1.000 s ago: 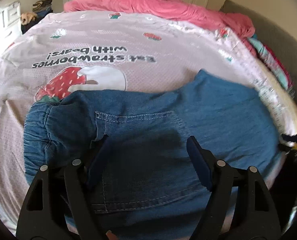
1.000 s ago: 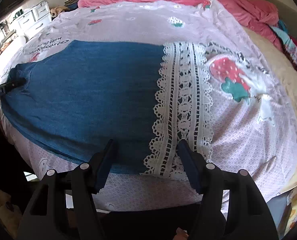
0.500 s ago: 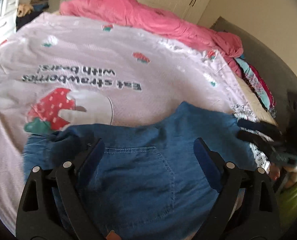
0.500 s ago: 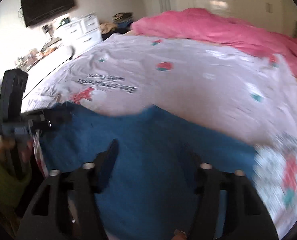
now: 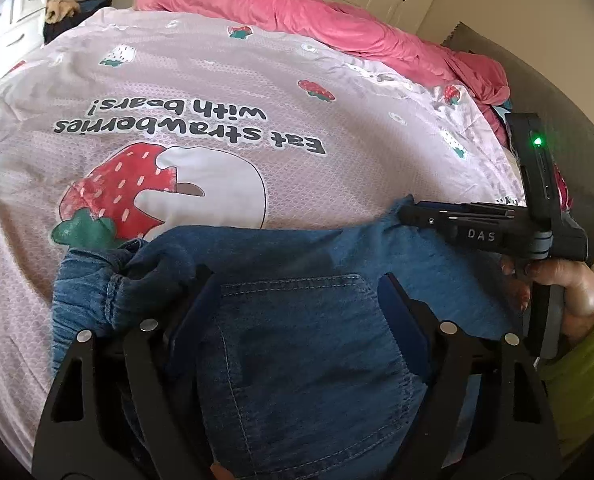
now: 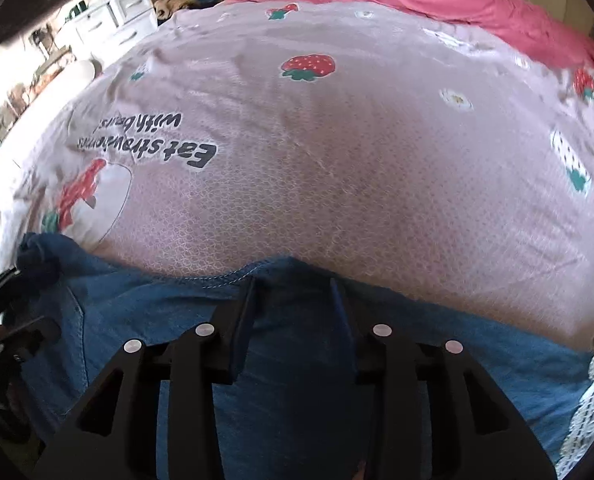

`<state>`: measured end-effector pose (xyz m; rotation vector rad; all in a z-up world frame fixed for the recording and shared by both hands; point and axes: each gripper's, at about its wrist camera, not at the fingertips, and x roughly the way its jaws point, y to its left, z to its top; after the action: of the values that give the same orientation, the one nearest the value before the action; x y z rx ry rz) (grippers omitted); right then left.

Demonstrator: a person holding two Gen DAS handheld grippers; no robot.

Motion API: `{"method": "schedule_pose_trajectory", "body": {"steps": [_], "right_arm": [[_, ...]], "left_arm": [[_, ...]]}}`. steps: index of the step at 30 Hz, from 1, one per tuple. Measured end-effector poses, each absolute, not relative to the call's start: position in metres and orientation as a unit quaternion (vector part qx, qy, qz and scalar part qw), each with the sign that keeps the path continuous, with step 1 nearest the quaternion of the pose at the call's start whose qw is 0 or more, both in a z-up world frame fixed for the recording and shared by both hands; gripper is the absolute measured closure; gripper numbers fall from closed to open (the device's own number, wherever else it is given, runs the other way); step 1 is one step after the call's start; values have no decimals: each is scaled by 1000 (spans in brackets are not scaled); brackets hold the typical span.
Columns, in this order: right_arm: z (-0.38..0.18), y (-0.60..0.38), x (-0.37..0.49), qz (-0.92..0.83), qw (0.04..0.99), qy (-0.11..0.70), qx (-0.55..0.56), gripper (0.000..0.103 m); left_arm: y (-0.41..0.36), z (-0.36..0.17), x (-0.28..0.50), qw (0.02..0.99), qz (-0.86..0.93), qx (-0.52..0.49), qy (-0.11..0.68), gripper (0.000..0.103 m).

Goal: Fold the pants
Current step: 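Press both grippers on the denim and spread the pants flat on the sheet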

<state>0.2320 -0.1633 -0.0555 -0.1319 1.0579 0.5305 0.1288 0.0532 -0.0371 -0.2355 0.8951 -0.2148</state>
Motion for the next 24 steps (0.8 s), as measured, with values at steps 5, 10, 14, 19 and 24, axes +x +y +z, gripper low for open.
{"method": "schedule_pose_trajectory", "body": {"steps": [5,10,14,19,24], "right_arm": [[-47,-174,226,260,833,487,-37,59],[-6,-252,177,244,865,438,5,41],[12,-334,127,180,892,413,42,35],[18,-407,53,59,921,384,40,34],[5,-403,19,73,914,399,31,34]], "left_arm": [[51,-36,128,895,-101,-101,423,29],[56,-11,104,908,-95,-106,395,17],[50,-1,89,915,-86,-84,385,13],[19,1,76,915,-105,-47,386,10],[-19,-19,63,906,-113,29,406,10]]}}
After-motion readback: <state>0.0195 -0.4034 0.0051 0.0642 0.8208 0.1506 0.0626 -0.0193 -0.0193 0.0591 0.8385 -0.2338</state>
